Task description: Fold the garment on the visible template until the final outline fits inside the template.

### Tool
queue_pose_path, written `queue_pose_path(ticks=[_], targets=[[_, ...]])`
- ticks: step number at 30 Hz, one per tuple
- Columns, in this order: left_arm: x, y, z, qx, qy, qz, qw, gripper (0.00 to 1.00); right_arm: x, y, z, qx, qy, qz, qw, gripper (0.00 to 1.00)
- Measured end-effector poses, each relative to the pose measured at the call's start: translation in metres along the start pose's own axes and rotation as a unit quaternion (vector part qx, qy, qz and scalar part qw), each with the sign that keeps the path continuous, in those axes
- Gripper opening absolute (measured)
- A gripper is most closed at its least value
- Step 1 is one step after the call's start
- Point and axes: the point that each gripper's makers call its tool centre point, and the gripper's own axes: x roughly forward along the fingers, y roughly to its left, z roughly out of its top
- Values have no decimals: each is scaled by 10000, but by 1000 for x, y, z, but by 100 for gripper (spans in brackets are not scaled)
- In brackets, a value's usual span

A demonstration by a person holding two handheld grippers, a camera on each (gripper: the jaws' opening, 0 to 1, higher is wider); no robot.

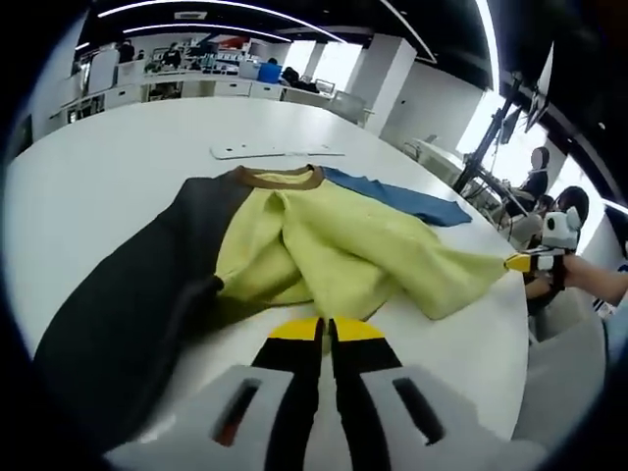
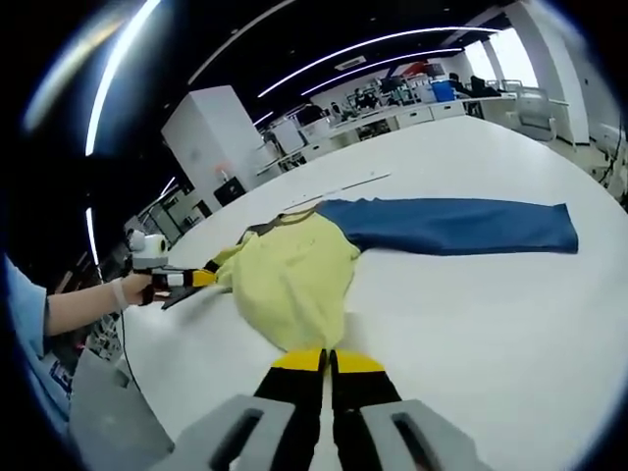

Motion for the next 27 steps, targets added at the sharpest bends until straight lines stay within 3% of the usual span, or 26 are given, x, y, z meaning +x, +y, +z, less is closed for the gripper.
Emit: queue_pose_path(ticks=[5,27], targets=[[-15,-7,-13,76,54,-5,10000,0,-3,0,1,11,-43,5,10000,0],[-89,-27,-92,-659,228,300,9971,0,-21,5,-20,-9,179,161,9997,0]])
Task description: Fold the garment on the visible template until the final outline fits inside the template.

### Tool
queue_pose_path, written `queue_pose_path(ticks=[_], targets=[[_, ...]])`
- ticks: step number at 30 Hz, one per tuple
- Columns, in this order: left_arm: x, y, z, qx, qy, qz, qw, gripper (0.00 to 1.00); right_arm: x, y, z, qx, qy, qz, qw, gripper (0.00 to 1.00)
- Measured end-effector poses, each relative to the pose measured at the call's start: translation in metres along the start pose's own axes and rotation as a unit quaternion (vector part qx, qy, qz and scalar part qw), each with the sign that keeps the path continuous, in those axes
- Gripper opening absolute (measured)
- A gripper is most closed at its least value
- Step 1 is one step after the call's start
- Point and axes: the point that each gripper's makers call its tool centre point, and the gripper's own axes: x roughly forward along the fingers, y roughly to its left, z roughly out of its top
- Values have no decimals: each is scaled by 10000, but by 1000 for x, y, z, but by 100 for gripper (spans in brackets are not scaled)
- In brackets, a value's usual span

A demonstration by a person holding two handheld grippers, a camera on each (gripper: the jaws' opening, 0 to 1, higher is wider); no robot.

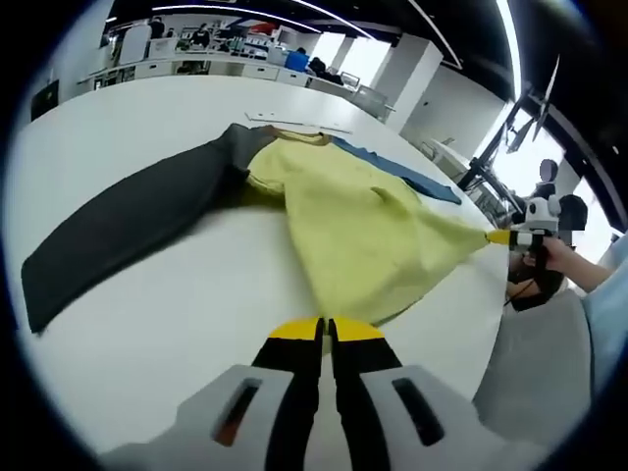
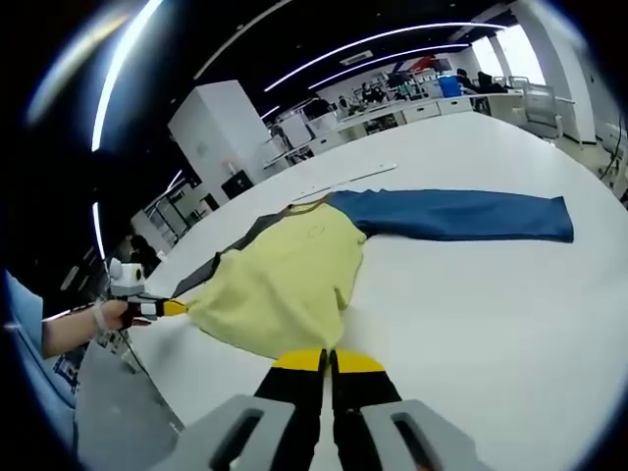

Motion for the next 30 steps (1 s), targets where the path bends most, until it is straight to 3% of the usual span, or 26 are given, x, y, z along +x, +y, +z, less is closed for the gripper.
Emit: queue_pose_path(ticks=[12,25,30], targets=[[-25,-16,-38,-145,350,70,9993,0,-6,1,-25,12,240,92,9997,0],[-37,-10,-74,-389,751,376,9957,0,-4,1,-49,21,567,148,9983,0],[-39,-12,-78,-468,667,442,9957,0,-3,1,-55,-8,696,110,9975,0]])
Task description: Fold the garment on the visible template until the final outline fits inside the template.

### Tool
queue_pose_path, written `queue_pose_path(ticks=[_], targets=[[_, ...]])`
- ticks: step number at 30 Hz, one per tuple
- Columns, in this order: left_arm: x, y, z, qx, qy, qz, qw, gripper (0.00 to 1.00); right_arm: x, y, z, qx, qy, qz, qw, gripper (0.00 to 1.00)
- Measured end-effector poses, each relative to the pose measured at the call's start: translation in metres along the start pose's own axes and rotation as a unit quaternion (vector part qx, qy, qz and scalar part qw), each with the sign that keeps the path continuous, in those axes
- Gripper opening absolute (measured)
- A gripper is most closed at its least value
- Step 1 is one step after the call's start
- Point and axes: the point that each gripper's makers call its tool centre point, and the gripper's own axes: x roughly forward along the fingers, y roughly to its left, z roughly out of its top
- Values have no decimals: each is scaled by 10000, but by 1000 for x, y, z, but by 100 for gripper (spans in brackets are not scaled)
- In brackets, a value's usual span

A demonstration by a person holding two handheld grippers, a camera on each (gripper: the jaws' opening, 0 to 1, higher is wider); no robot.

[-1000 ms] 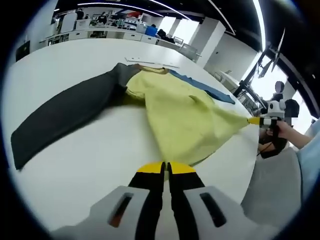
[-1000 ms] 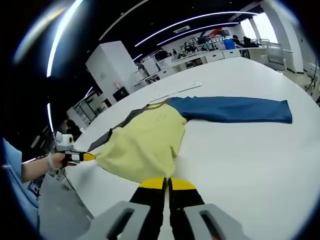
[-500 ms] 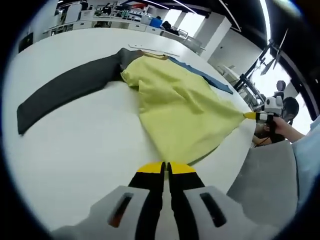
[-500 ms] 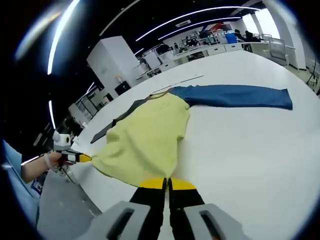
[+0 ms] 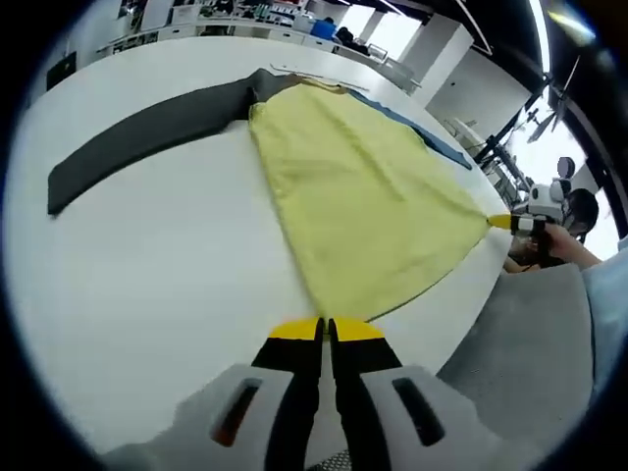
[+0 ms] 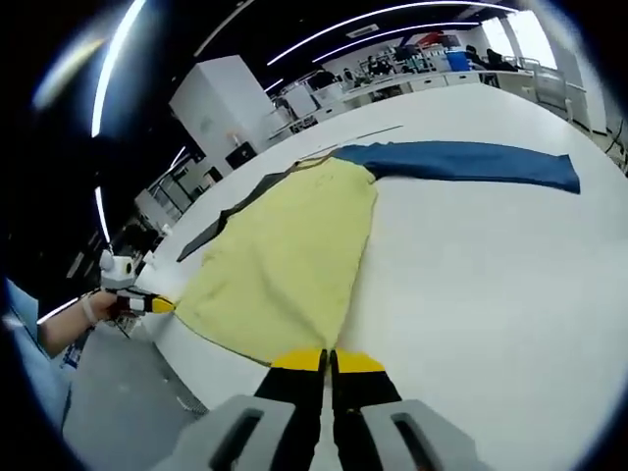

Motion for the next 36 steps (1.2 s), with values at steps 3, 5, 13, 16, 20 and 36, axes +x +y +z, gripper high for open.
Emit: queue_pose_path(ticks=[3,5,13,16,20,36], targets=[[-1,0,-1,-80,-65,22,9999,0,0,-1,-2,-55,68,-15,10000,0],[-1,-1,-2,-128,-119,49,9998,0,0,0,-3,-133,134,-40,9998,0],[-2,-3,-4,-29,-138,165,9998,0,2,-3,-10,-509,411,-152,9977,0],[-3,-3,-4,-42,-189,160,9997,0,2,-4,-12,-554,456,-175,9973,0],[-3,-3,-4,-267,-261,114,9992,0,3,-5,-13,-677,520,-195,9962,0],[-3,-3,-3,-133,-262,128,9995,0,3,-6,-14,-806,557,-178,9950,0]])
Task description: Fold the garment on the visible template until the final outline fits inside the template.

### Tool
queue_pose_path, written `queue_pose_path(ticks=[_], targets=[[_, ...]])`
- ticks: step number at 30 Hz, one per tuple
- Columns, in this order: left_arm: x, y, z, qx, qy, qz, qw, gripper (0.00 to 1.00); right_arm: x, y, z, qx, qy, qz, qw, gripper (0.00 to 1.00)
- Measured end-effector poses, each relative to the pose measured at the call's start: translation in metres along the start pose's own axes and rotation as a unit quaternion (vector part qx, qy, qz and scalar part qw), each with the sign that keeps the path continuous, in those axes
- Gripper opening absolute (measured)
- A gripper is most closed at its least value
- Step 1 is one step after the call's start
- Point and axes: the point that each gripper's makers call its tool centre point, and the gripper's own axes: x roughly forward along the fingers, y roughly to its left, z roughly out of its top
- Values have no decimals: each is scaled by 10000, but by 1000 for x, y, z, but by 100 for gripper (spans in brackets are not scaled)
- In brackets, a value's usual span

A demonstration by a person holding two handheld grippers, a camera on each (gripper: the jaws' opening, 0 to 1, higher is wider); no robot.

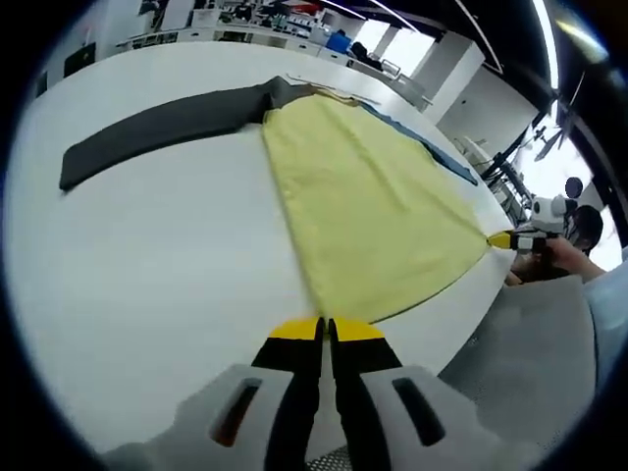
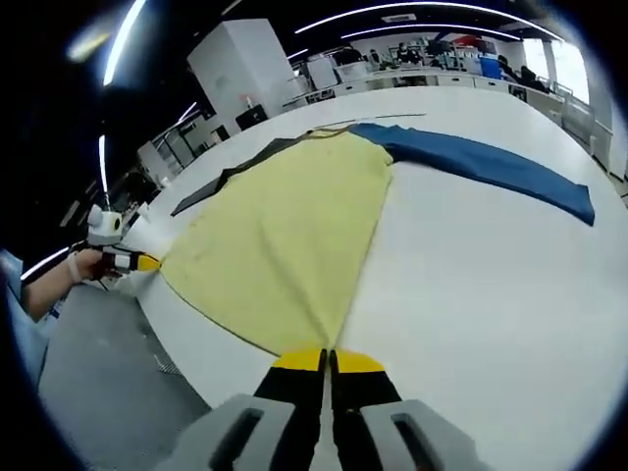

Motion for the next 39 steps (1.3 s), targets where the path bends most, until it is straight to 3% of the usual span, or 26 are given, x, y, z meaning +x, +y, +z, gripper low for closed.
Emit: queue_pose_path(ticks=[4,8,13,15,17,19,21,23,30,37,39], targets=[[0,0,1,222,-3,54,9997,0,-1,0,1,94,-75,16,9999,0],[-1,1,6,322,-86,63,9994,2,-8,-1,8,279,-399,35,9988,3],[-16,6,42,-81,-990,-35,9950,10,-19,-9,24,242,-722,-21,9971,15],[-21,3,56,65,-1338,-109,9909,13,-22,-12,30,235,-822,-15,9963,25],[-29,4,74,400,-1736,24,9840,15,-25,-16,38,175,-933,-26,9955,36],[-32,-4,81,666,-1870,-110,9800,23,-26,-19,44,95,-985,-31,9951,50],[-32,-12,88,809,-1998,-240,9762,37,-26,-27,51,-133,-1021,-105,9946,63],[-32,-21,95,998,-2148,-399,9707,47,-27,-31,55,-119,-1019,-118,9947,69],[-27,-37,113,1030,-2404,-644,9630,94,-36,-61,76,-60,-1197,-378,9921,86],[-22,-43,115,1044,-2410,-769,9618,98,-47,-93,93,1,-1353,-663,9886,95],[-21,-43,114,991,-2405,-770,9625,97,-53,-102,106,729,-1714,-664,9803,93]])
